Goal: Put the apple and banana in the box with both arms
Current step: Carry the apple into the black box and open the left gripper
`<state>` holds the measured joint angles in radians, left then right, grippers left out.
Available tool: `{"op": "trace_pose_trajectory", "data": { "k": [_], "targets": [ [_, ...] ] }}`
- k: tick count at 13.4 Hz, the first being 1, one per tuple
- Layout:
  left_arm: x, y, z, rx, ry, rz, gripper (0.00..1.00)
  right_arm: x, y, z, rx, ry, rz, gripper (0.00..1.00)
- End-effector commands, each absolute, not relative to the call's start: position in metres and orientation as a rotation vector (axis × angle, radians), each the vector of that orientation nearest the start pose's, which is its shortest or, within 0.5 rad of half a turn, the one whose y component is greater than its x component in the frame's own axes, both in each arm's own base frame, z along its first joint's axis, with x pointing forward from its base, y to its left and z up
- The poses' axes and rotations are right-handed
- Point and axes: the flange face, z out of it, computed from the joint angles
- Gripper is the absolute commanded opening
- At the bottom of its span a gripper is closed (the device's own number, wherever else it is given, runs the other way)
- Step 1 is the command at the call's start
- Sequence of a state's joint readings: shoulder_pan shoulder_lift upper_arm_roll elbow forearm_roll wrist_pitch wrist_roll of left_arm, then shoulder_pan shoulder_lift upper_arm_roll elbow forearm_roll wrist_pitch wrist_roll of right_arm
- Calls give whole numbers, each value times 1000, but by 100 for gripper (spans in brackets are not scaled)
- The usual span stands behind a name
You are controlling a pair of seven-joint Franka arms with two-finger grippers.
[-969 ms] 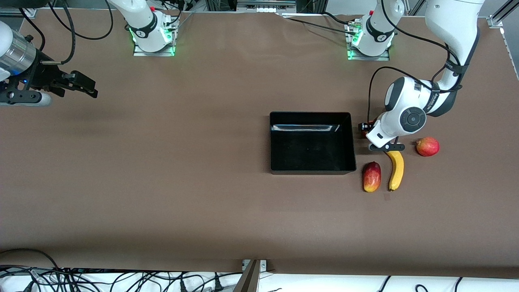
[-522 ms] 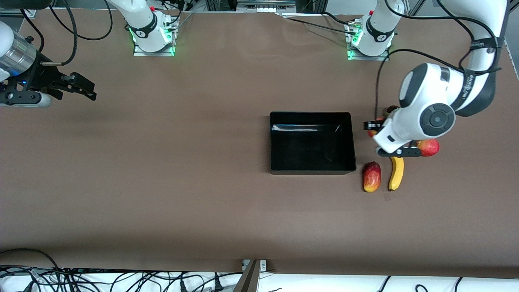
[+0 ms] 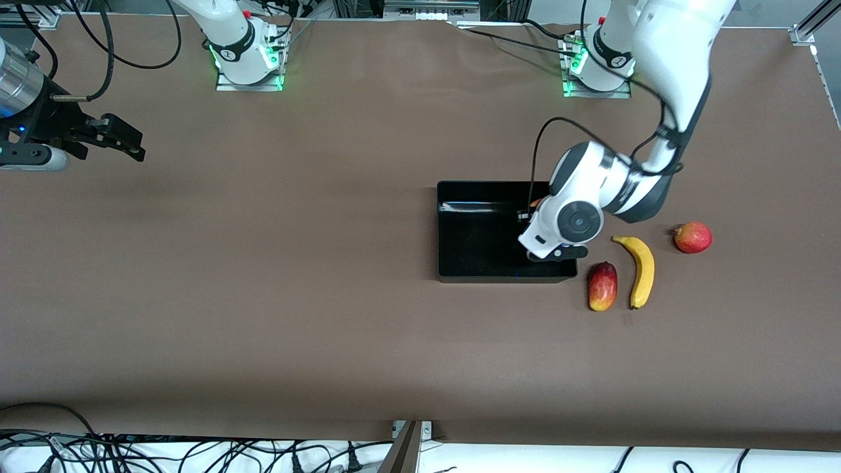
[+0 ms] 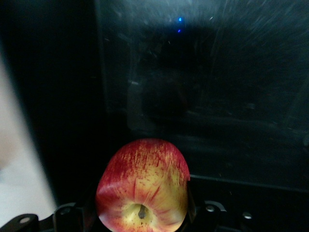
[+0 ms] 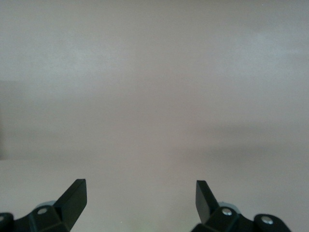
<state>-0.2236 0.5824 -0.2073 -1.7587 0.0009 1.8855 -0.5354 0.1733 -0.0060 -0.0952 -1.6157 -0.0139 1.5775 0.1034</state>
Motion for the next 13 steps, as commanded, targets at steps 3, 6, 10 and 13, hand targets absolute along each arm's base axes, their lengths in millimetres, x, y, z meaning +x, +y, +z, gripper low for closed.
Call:
{"op": "trace_pose_trajectory", "data": {
  "k": [3,6,10,13],
  "targets": [
    [560,-261,218,-2941,-271,663,100,553,40,612,-3173,24,47,100],
    [588,-230,284,-2936,-334,646,100,556,40,615,-3164,26,2,100],
    [648,-93,343,-2940,-341,659,100,562,41,610,-3171,18,-19,100],
    [671,-35,307,-2939,11,515,100,562,42,610,-3170,13,-18,100]
  ]
}}
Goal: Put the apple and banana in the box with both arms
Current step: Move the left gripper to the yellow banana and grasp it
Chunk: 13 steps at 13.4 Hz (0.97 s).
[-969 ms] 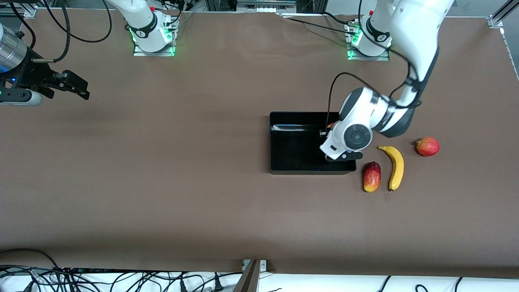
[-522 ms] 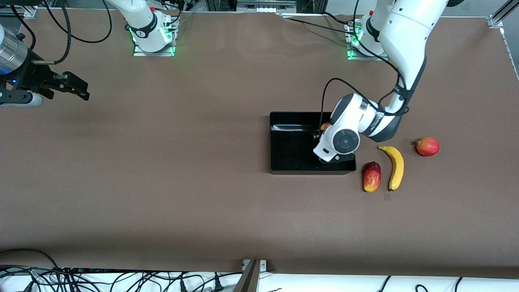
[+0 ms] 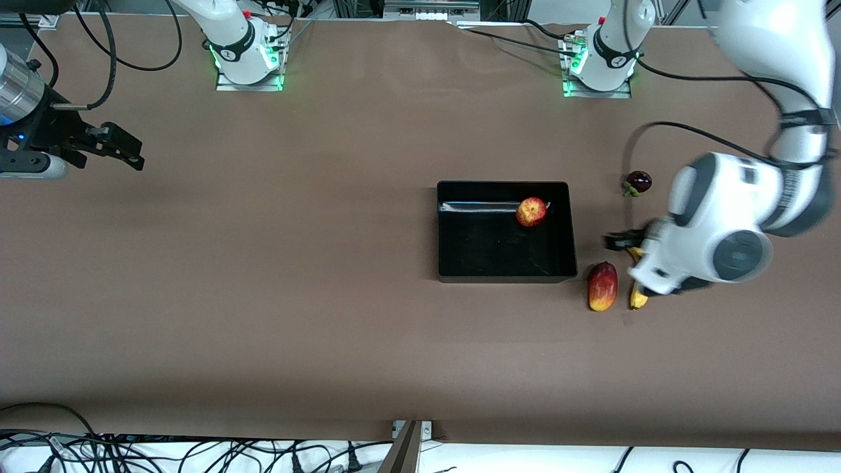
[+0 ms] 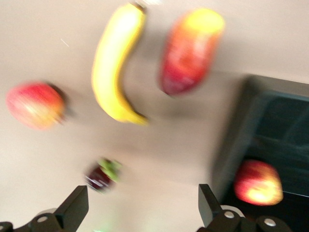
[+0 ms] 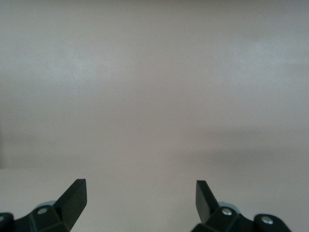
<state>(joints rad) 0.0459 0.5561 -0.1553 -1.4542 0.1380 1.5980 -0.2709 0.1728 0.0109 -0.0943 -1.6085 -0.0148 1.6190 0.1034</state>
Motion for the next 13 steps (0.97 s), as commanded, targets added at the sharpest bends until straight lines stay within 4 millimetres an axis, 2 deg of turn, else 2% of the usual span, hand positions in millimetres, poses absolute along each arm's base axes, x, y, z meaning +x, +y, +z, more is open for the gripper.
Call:
{"op": "trace_pose_trajectory", "data": {
  "k": [1,3,4,5,6,7,8,10,11,12,13],
  "targets": [
    [674,-20,289,-2952,104,490,100,562,42,610,-3168,15,-18,100],
    [679,2,244,-3000,336,426,100,563,42,610,-3166,15,-23,100],
    [676,7,226,-3009,433,388,100,563,42,610,-3167,15,-21,100],
    [672,21,213,-3019,467,356,100,563,42,610,-3167,15,-20,100],
    [665,23,198,-3022,503,349,100,563,42,610,-3166,15,-23,100],
    [658,22,184,-3028,535,319,84,563,42,610,-3167,15,-21,100],
    [654,23,173,-3030,563,316,60,563,42,610,-3167,15,-20,100],
    [651,27,169,-3032,573,335,18,563,42,610,-3166,15,-23,100],
    [651,27,173,-3028,572,347,0,563,43,610,-3166,13,-23,100],
    [653,28,185,-3023,562,367,0,563,43,611,-3166,13,-25,100],
    [654,28,206,-3018,540,375,0,563,42,610,-3166,15,-23,100]
  ]
}}
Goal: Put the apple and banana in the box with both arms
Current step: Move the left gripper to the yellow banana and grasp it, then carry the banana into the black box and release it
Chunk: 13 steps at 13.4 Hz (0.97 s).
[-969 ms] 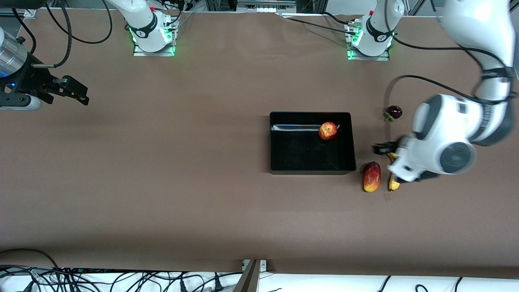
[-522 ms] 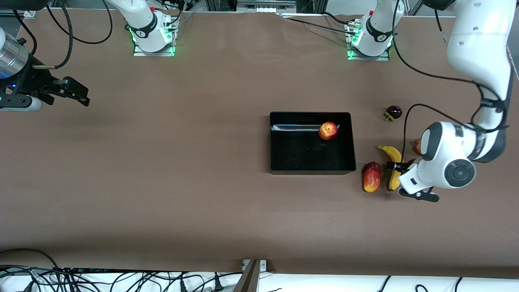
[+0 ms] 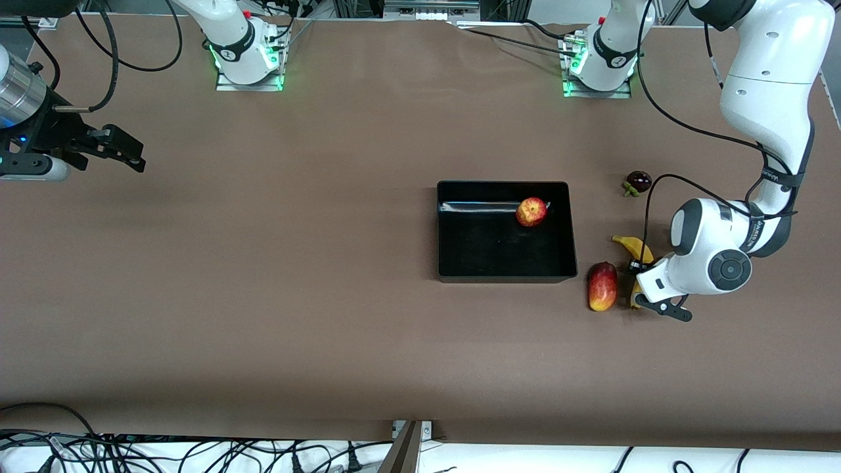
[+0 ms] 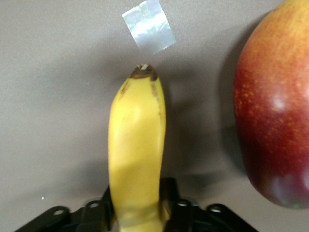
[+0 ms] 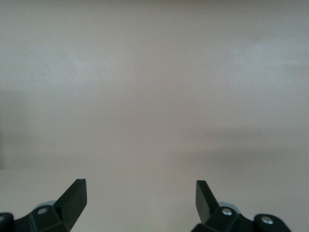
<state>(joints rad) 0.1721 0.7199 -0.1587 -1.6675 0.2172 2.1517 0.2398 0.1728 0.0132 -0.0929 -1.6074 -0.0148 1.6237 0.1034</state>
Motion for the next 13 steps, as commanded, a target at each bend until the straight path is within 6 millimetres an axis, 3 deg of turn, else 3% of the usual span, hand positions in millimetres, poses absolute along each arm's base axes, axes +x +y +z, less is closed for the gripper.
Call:
{"op": "trace_pose_trajectory", "data": {
  "k": [1,3,5,7,10,12,13],
  "targets": [
    [659,26,236,-3015,523,346,0,563,42,610,-3163,15,-22,100],
    [661,12,297,-3008,498,383,0,563,42,610,-3163,16,-25,100],
    [661,-47,344,-3041,531,455,0,563,42,610,-3163,16,-25,100],
    [654,-121,359,-3118,443,452,0,563,43,610,-3162,16,-25,100],
    [635,-244,315,-3139,352,407,0,563,43,611,-3162,16,-27,100],
    [616,-305,269,-3143,279,398,0,563,43,611,-3162,16,-27,100],
    [604,-332,257,-3135,239,387,0,563,43,611,-3160,16,-27,100]
  ]
}}
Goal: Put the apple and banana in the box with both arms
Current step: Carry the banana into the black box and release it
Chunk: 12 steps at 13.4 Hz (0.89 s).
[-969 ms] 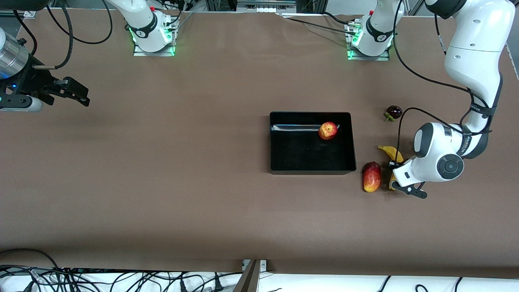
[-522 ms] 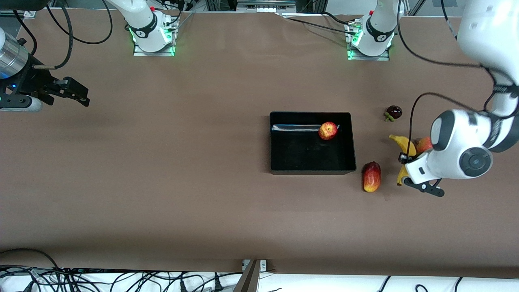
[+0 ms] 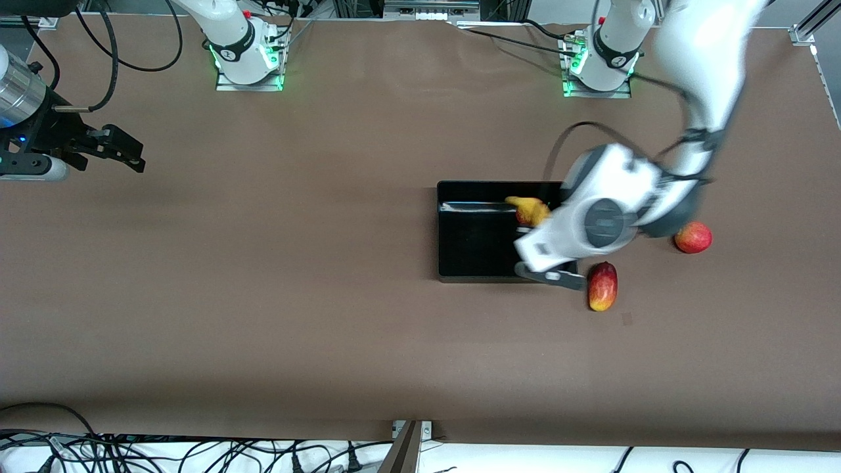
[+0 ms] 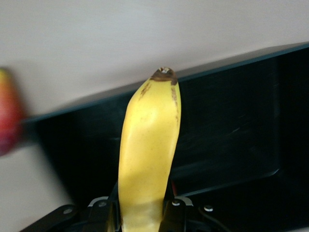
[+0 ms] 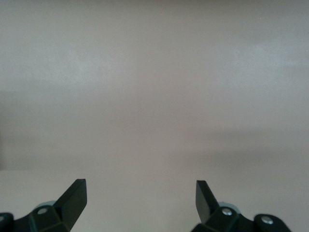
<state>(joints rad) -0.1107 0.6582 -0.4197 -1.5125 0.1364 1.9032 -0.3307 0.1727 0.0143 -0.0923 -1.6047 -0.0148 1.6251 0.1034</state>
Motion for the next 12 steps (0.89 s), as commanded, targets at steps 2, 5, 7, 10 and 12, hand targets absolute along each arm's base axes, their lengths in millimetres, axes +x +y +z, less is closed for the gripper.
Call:
{"op": "trace_pose_trajectory", "data": {
  "k": [2,5,7,10,12],
  "targets": [
    [582,-349,238,-3049,235,378,2,563,43,611,-3160,16,-27,100],
    [578,-351,234,-3035,155,382,99,563,43,611,-3160,16,-27,100],
    [591,-341,258,-3054,128,332,100,563,43,611,-3160,16,-27,100],
    [614,-280,361,-3030,-17,284,100,563,43,611,-3160,16,-27,100],
    [623,-239,421,-3007,-47,287,100,563,43,611,-3160,16,-29,100]
  ]
}}
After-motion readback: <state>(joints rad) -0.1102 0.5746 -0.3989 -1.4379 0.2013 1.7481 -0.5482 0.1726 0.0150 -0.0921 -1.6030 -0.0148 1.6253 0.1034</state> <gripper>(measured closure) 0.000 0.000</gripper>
